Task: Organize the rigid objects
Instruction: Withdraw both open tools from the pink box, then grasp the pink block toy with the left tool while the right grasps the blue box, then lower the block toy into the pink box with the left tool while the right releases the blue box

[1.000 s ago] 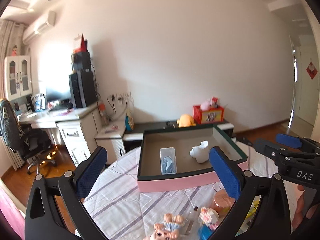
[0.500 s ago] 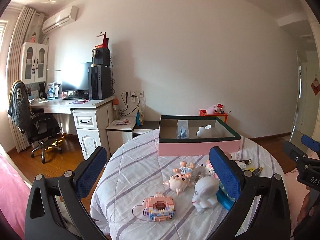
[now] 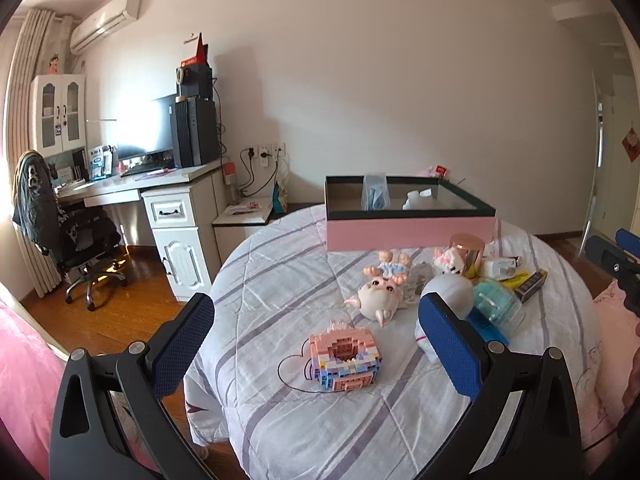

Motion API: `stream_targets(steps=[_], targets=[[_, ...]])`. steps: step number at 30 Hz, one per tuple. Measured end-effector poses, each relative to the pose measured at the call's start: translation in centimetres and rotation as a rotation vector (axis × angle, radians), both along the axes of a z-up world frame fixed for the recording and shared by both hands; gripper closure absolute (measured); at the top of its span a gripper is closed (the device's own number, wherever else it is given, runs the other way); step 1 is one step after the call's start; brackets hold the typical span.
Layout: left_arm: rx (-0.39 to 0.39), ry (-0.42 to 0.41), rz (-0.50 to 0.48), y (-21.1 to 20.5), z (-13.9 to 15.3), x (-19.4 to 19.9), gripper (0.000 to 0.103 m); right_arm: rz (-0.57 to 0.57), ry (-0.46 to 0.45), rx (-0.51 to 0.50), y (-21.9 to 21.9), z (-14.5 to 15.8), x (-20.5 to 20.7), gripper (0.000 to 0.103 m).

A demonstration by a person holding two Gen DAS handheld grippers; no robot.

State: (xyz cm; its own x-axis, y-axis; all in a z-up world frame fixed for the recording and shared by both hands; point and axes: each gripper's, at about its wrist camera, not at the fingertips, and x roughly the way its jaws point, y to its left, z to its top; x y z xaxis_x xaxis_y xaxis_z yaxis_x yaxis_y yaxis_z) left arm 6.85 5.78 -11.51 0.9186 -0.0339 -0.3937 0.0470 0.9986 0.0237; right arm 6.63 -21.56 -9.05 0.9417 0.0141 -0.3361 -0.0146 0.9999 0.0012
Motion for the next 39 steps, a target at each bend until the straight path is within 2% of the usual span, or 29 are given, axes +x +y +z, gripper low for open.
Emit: stream_targets(steps=[10,14,15,16,20,26,32,35,36,38,39], targets=[[0.016,0.183,0.021,-0.5,-5.1,4.1,0.002,-0.037,0.161,0.008,-1.2,-3.9,3.9,0.000],[-0.022,0.220,-0.023,-0.3,-6.0,5.1,0.029,-0.053,0.193,-0.005,-1.6,-4.6,5.1,0.000],[-0.015,0.212,-0.026,-0.4,-6.0,5.3,0.041,-0.057,0.204,-0.007,-1.8,-4.8,5.4,0.000],[-0.010,0.209,-0.031,-0.5,-6.0,5.4,0.043,-0.059,0.220,-0.004,-2.0,-5.0,5.9,0.000],[-0.027,0.217,-0.040,-0.6,-6.0,6.4,0.043,-0.032,0.287,0.010,-2.4,-5.5,7.8,0.000],[-0.040,0.210,-0.087,-1.1,-4.0,7.1,0.043,0.011,0.376,-0.036,-2.1,-5.8,10.3,0.000],[-0.054,0.198,-0.143,-1.9,-2.0,6.8,0.043,0.073,0.446,-0.125,-1.8,-6.1,12.1,0.000],[-0.042,0.188,-0.157,-2.5,-1.2,6.9,0.043,0.085,0.458,-0.133,-1.7,-6.4,12.4,0.000],[-0.036,0.186,-0.162,-2.8,-1.0,7.2,0.043,0.094,0.461,-0.127,-1.8,-6.4,12.5,0.001],[-0.026,0.186,-0.170,-3.3,-0.5,7.5,0.043,0.120,0.466,-0.106,-2.0,-6.5,12.7,0.020],[-0.021,0.183,-0.175,-3.7,-0.2,7.7,0.043,0.133,0.477,-0.087,-2.2,-6.5,12.8,0.020]])
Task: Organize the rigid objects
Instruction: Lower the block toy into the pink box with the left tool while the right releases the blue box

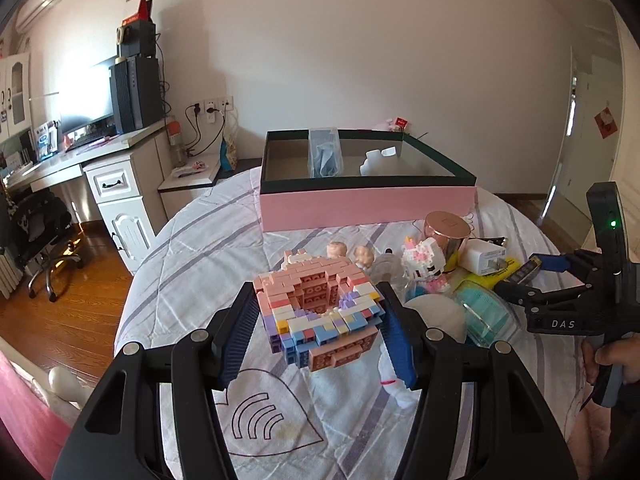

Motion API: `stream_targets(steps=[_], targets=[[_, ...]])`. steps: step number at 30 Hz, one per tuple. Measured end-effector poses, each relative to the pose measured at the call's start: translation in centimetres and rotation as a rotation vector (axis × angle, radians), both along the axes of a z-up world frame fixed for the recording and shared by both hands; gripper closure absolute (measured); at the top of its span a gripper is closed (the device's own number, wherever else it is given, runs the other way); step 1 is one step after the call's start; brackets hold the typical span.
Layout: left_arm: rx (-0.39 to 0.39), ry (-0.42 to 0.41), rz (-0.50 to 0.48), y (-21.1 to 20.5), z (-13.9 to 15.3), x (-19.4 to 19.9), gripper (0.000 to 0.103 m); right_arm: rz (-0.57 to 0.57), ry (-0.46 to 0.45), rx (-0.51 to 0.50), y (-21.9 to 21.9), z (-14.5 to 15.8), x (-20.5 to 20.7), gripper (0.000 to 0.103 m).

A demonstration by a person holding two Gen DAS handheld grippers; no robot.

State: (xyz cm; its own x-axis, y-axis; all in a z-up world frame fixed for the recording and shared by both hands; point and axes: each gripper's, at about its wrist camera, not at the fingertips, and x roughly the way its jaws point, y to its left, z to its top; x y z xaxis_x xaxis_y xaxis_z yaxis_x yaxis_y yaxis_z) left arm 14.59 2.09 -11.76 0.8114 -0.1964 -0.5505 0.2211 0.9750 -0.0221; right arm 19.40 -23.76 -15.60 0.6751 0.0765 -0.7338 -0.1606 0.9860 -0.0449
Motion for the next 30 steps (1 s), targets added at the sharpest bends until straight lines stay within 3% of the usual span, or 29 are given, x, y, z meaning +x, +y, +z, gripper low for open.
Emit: stream_targets(steps=[5,10,15,17,23,30], targets=[[0.004,-0.024,-0.044,-1.4,2.3,0.9,0.043,-0.015,-0.026,0.008,-0.4,0.8,-0.6,0.020],[0.022,-0.080,-0.094,-3.0,6.2,2.4,0.043,0.003,-0.116,0.019,-0.1,4.9,-0.7,0.020],[0.089,-0.139,-0.127,-5.6,9.8,6.3,0.043,0.037,-0.201,0.027,1.0,9.4,2.4,0.020],[0.081,-0.118,-0.143,-6.6,10.5,8.8,0.043,0.034,-0.213,0.027,1.3,10.4,4.2,0.020],[0.104,-0.023,-0.142,-9.8,8.7,16.1,0.043,0.011,-0.191,0.005,2.0,10.7,11.8,0.020],[0.172,0.104,-0.119,-12.0,4.4,21.3,0.043,0.025,-0.076,-0.062,2.9,5.7,17.8,0.020]])
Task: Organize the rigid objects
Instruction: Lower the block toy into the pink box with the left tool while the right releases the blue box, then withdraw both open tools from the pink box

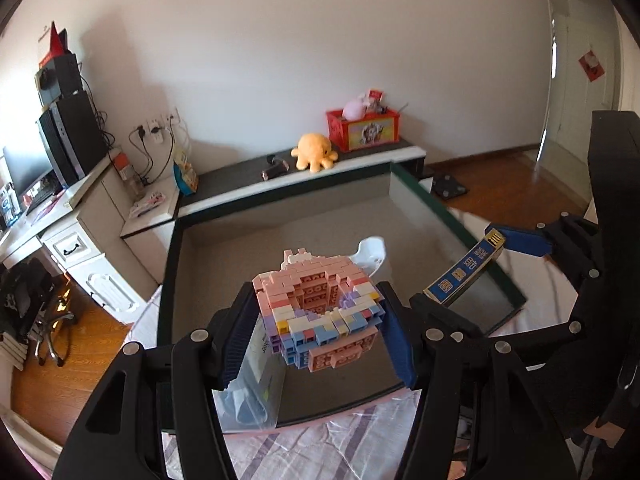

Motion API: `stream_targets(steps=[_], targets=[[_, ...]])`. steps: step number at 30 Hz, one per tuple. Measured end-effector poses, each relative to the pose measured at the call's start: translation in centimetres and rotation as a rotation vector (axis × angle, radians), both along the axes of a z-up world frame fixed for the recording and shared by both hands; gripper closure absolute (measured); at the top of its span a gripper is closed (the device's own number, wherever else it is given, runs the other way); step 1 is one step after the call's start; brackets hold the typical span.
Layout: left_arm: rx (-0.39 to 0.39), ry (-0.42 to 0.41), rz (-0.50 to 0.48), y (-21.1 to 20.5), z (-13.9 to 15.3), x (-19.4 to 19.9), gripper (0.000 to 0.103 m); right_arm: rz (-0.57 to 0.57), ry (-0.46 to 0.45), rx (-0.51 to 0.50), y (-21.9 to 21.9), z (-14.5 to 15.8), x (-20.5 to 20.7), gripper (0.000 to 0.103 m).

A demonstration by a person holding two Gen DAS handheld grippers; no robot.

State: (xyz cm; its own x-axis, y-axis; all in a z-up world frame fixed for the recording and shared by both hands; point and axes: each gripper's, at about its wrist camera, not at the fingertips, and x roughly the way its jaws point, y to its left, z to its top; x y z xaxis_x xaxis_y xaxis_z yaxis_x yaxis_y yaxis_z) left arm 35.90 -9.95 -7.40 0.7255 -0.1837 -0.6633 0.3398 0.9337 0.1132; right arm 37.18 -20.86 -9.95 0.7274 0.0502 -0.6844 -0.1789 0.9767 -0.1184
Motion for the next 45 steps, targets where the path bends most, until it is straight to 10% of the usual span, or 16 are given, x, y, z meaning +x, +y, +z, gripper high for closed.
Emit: stream_targets(steps=[15,29,45], targets=[[0.000,-0.064,0.011,0.9,0.8,-2.2,0.021,-0.040,-0.025,0.023,-1.2,0.0,-1.3,0.017],[-0.089,-0.406,0.147,6.5,6.9,-18.3,0.000,-0.088,-0.328,0.157,-2.4,7.1,-17.0,0.000],[-0.192,-0.450,0.271,11.0,5.1,-27.8,0.000,-0.139,-0.500,0.204,-1.3,6.5,-28.3,0.000]])
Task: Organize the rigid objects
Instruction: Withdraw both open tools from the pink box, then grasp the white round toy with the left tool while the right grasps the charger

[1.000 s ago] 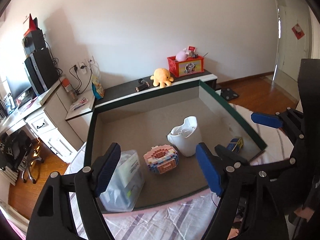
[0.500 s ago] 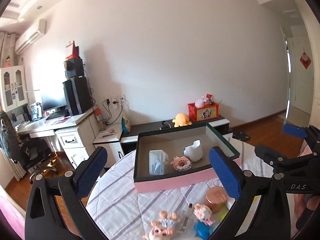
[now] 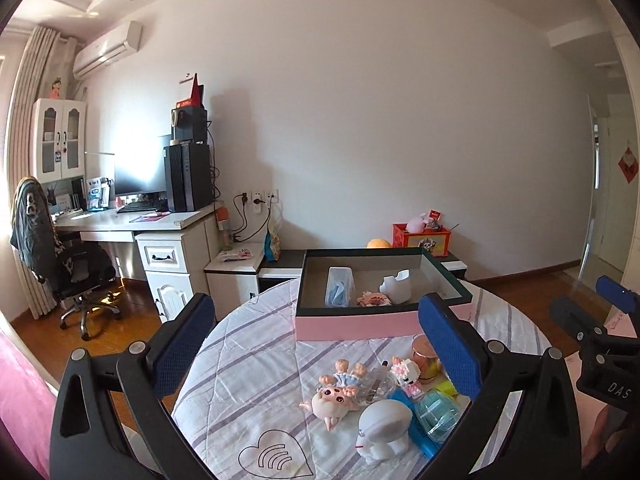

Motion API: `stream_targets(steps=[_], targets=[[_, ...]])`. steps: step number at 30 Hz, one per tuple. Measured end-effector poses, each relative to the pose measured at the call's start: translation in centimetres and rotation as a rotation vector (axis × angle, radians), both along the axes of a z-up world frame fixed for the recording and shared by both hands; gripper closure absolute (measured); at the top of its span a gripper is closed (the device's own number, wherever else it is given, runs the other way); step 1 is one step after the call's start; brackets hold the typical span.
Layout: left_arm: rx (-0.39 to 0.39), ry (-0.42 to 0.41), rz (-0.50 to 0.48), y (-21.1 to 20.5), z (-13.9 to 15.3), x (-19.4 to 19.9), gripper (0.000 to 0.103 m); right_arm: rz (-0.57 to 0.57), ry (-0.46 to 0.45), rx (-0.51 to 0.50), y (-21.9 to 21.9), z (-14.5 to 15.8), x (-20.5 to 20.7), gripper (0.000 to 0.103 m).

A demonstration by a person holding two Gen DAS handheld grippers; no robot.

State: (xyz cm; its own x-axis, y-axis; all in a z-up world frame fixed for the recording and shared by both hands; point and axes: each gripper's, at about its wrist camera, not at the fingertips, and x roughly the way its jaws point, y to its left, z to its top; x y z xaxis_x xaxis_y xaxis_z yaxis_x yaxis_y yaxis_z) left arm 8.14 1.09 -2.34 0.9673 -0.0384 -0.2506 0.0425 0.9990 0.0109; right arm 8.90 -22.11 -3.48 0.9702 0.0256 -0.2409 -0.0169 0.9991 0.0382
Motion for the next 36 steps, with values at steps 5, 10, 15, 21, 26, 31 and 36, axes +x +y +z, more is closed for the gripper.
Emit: stream_targets(steps=[5,10,15,21,26,31,36], targets=[[-0.001,-0.002,0.014,0.3,-0.7,-0.8,0.000,0.006,0.007,0.000,0.6,-0.4,-0.5,0.000],[-0.004,0.010,0.009,0.5,-1.3,-1.0,0.000,0.006,0.014,-0.006,0.9,-0.8,-0.7,0.000],[-0.012,0.016,-0.006,0.4,-1.4,-0.9,0.000,0.007,0.025,-0.005,0.8,-1.2,-0.5,0.000],[-0.007,0.030,-0.014,0.1,-2.0,-0.7,0.000,0.003,0.045,-0.001,0.6,-2.0,-0.1,0.000],[-0.004,0.066,-0.025,0.2,-3.8,-0.4,0.000,-0.005,0.072,-0.011,0.2,-3.1,0.3,0.000],[-0.018,0.189,-0.034,0.7,-7.5,0.8,0.000,-0.022,0.141,-0.009,-0.7,-5.4,1.3,0.000],[-0.006,0.283,-0.041,0.1,-10.0,2.5,0.000,-0.020,0.209,-0.002,-1.0,-7.5,2.3,0.000]])
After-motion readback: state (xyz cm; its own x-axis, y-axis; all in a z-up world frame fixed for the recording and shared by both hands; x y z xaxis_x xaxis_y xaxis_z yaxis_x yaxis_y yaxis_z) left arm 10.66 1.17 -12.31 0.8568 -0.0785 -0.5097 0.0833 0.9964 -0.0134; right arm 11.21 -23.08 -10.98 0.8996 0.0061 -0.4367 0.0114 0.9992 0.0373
